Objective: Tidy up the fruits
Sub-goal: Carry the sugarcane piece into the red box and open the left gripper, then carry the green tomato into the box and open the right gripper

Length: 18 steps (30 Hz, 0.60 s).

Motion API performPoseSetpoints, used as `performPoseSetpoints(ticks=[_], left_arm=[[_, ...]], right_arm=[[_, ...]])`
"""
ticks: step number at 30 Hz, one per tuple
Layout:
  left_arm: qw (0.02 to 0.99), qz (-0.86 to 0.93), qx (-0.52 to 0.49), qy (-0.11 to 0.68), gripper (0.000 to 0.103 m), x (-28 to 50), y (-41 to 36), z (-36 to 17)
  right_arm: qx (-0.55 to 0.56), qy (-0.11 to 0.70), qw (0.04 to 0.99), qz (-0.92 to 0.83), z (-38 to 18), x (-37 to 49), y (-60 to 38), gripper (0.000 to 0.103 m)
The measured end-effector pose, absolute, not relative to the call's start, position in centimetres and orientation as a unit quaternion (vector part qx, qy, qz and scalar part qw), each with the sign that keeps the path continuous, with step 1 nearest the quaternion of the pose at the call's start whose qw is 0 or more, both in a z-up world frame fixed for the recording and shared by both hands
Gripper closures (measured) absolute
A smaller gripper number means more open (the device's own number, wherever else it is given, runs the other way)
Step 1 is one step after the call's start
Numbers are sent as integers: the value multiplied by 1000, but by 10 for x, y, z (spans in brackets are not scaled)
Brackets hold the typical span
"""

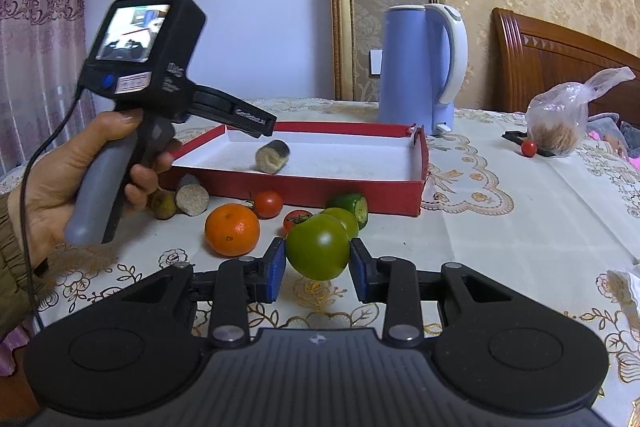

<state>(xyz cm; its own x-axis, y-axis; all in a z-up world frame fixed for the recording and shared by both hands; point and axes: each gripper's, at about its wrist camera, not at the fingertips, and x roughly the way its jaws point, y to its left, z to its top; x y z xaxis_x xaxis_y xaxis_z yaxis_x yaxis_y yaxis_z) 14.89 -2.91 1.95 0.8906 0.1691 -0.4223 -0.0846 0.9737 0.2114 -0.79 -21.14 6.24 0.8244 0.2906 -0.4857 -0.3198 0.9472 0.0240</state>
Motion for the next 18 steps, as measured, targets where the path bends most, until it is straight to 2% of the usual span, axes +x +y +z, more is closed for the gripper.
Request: performPoseSetpoints(ticks=[2,13,18], left_arm=[[969,64,85,223,0,143,-25,20],[983,52,0,176,0,92,25,8],[981,39,-38,186,0,93,41,-2]], right_arm=[[-31,250,954,161,63,-7,-209,70],[-30,237,959,154,74,10,-204,70],[-28,230,961,151,77,18,-200,70]])
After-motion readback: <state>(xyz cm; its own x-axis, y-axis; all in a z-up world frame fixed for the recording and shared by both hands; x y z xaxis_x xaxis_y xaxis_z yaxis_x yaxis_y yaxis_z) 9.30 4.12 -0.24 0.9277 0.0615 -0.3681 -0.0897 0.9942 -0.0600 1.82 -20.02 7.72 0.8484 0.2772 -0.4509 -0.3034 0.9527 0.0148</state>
